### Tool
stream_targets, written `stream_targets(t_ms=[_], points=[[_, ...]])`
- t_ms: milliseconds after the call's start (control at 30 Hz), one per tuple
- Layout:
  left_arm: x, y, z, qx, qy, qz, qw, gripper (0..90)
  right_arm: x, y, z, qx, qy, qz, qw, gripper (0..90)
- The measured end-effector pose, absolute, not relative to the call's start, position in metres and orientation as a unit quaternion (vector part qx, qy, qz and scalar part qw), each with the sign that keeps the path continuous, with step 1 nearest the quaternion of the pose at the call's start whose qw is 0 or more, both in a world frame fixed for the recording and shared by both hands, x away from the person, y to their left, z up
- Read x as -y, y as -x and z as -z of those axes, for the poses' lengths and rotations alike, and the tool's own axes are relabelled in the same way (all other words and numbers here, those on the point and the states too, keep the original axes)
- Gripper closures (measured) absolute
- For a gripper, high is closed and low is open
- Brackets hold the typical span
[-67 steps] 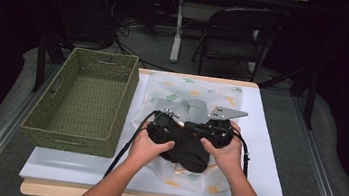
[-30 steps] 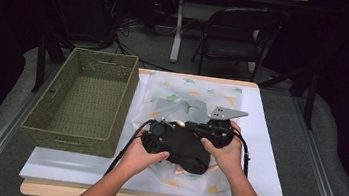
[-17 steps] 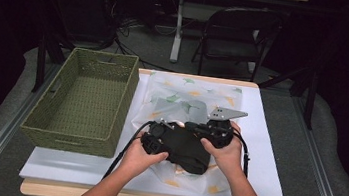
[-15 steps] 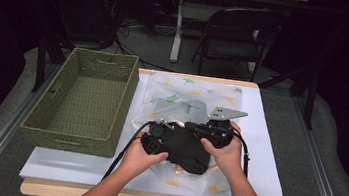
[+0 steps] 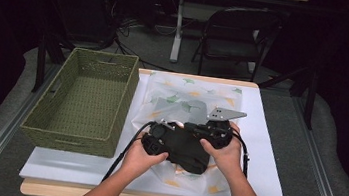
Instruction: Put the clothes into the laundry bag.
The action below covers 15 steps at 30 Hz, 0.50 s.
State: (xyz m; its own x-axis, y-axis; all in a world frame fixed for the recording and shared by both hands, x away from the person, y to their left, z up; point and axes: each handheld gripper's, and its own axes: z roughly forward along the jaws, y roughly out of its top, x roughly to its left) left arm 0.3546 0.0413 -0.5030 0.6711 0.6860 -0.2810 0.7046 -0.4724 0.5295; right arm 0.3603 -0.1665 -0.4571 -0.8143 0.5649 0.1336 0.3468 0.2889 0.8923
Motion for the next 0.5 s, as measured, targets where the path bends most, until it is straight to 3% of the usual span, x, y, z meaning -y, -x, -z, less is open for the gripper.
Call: stream_targets(t_ms=[500], points=[[-0.038, -0.364, 0.489, -0.408, -0.854, -0.003, 0.323, 69.5, 0.166, -0.36, 0.457, -0.796, -0.285, -0.523, 0.104, 88.5]])
